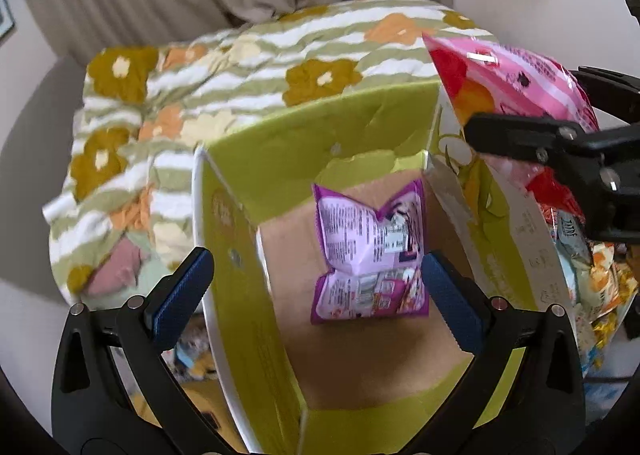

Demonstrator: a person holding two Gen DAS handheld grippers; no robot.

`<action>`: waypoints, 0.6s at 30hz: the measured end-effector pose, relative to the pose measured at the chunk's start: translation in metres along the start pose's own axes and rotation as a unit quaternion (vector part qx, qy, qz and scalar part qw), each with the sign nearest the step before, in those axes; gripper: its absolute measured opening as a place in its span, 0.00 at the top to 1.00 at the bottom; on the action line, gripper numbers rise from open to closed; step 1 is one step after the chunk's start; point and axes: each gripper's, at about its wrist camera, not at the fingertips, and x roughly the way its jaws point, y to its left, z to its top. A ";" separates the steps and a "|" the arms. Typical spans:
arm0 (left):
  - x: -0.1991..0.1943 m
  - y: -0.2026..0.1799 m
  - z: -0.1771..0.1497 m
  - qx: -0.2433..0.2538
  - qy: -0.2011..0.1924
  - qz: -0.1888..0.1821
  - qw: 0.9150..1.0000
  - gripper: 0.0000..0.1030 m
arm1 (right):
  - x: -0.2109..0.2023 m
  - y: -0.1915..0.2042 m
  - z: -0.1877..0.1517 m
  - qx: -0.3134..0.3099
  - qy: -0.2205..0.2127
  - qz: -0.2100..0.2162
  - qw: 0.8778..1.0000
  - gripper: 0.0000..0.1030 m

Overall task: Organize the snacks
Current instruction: 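Carry both bags over the box and release them inside with both tools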

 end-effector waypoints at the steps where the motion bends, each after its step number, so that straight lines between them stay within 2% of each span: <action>1: 0.001 0.002 -0.001 -0.006 0.007 -0.003 1.000 0.00 | 0.002 0.000 0.001 0.000 0.001 0.003 1.000 0.32; 5: 0.000 0.009 -0.008 -0.019 0.002 -0.010 1.000 0.00 | 0.017 0.001 0.009 0.001 0.008 0.012 1.000 0.31; 9: 0.002 0.011 -0.008 -0.015 -0.010 0.007 1.000 0.00 | 0.035 0.006 0.017 -0.009 0.019 0.020 1.000 0.30; 12: 0.004 0.012 -0.008 -0.018 -0.011 0.018 1.000 0.00 | 0.047 0.008 0.019 -0.016 0.037 0.025 0.999 0.11; 13: 0.006 0.013 -0.009 -0.017 -0.007 0.020 1.000 0.00 | 0.048 0.008 0.018 -0.017 0.037 0.025 0.999 0.01; 18: 0.001 0.017 -0.014 -0.030 -0.014 0.004 0.999 0.00 | 0.040 0.009 0.005 -0.034 0.018 0.000 0.999 0.00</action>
